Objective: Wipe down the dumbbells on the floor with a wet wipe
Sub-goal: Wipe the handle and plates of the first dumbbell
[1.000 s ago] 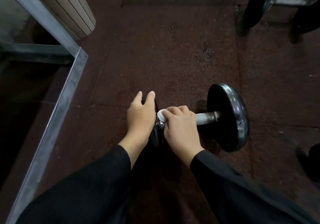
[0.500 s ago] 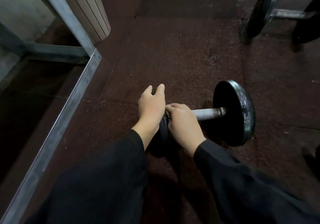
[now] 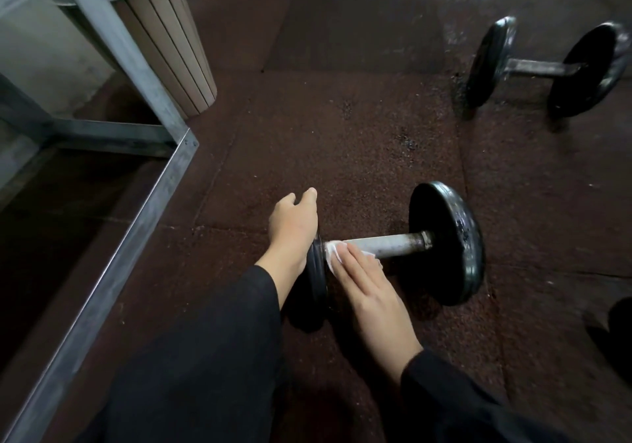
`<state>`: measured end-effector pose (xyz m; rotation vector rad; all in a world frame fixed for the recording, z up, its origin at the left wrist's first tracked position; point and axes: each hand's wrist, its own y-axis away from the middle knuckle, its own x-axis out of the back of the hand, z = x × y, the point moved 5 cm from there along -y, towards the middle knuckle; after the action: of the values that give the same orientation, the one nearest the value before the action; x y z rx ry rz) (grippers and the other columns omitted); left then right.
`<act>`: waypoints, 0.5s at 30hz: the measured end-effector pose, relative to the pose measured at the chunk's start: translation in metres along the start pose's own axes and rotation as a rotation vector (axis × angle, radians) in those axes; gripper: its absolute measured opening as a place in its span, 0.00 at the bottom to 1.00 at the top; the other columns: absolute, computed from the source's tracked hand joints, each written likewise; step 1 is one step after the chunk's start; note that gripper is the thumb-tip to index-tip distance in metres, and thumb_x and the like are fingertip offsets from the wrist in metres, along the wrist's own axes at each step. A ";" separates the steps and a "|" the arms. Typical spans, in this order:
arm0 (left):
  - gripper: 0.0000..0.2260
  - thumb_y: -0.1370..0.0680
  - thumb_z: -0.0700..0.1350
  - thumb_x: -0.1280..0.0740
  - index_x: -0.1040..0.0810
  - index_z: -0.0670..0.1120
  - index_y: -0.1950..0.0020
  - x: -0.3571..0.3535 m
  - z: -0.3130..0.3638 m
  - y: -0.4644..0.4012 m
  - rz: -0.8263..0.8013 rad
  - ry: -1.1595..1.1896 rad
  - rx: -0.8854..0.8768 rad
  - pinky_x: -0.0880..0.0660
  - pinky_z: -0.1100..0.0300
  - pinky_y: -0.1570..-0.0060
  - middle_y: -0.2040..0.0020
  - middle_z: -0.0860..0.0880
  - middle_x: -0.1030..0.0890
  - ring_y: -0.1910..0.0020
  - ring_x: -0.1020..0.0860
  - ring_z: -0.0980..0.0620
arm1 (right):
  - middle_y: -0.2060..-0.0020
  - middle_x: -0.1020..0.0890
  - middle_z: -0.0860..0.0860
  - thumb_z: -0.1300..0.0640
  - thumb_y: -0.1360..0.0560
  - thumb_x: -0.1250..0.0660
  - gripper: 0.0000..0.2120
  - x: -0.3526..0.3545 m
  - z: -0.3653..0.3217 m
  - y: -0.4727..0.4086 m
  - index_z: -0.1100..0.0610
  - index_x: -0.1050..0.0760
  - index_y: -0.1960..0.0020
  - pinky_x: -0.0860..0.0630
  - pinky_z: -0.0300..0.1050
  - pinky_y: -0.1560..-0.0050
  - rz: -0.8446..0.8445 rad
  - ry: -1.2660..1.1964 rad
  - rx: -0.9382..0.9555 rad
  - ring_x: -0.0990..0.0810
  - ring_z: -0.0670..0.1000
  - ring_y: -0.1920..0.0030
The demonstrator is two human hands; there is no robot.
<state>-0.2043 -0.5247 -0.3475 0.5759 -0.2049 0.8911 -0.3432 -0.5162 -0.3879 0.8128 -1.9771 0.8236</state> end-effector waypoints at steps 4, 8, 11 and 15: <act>0.27 0.23 0.52 0.39 0.35 0.31 0.35 0.000 0.000 -0.004 0.002 -0.013 -0.002 0.34 0.45 0.35 0.33 0.34 0.31 0.33 0.32 0.36 | 0.32 0.30 0.59 0.65 0.25 0.46 0.21 -0.007 0.000 -0.002 0.67 0.35 0.32 0.51 0.46 0.26 -0.002 -0.033 0.032 0.40 0.52 0.29; 0.27 0.23 0.53 0.39 0.35 0.31 0.35 -0.001 -0.002 -0.004 0.002 -0.004 -0.016 0.35 0.44 0.34 0.33 0.33 0.32 0.33 0.32 0.36 | 0.32 0.31 0.57 0.63 0.20 0.52 0.18 -0.009 0.006 0.005 0.66 0.36 0.32 0.54 0.45 0.25 -0.052 0.082 0.086 0.50 0.51 0.25; 0.27 0.23 0.53 0.40 0.35 0.32 0.35 -0.002 -0.005 -0.007 0.013 -0.013 -0.018 0.34 0.45 0.34 0.33 0.35 0.31 0.33 0.32 0.37 | 0.38 0.23 0.59 0.64 0.25 0.47 0.19 0.003 0.010 0.003 0.66 0.25 0.38 0.51 0.45 0.26 0.006 0.123 0.028 0.35 0.54 0.31; 0.27 0.23 0.52 0.39 0.34 0.32 0.34 -0.001 -0.005 -0.007 0.018 -0.005 -0.013 0.34 0.44 0.34 0.32 0.35 0.31 0.32 0.32 0.37 | 0.50 0.18 0.58 0.63 0.30 0.46 0.18 0.017 -0.006 -0.029 0.64 0.20 0.48 0.27 0.48 0.39 -0.031 0.097 -0.137 0.19 0.59 0.48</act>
<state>-0.1995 -0.5262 -0.3552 0.5651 -0.2207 0.9050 -0.3255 -0.5319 -0.3636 0.7094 -1.9072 0.6887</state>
